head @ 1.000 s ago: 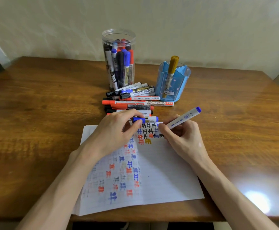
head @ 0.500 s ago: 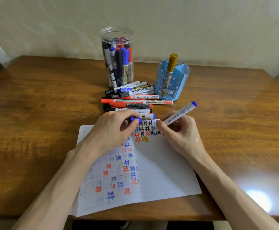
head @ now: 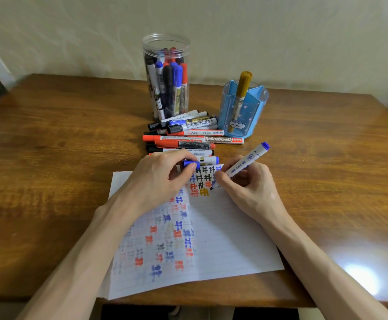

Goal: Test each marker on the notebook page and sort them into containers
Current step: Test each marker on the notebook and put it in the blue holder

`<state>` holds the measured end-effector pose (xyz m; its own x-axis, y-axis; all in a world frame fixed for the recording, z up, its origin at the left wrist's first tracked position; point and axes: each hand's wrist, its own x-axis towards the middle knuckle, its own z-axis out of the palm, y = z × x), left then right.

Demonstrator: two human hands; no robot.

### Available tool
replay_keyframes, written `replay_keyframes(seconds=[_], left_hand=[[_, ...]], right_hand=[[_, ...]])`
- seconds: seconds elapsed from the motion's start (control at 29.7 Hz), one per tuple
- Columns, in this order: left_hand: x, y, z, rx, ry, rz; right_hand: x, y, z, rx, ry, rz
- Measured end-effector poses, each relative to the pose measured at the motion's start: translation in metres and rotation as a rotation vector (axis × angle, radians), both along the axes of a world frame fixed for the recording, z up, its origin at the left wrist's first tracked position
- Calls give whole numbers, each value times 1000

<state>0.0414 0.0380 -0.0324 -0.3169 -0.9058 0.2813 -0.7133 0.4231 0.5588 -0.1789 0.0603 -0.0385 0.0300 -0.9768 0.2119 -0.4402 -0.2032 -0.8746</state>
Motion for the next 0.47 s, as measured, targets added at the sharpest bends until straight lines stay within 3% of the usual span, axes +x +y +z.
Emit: replay_keyframes(seconds=[0.47], left_hand=[[0, 0, 1, -1, -1, -1]], right_hand=[[1, 1, -1, -20, 58, 15]])
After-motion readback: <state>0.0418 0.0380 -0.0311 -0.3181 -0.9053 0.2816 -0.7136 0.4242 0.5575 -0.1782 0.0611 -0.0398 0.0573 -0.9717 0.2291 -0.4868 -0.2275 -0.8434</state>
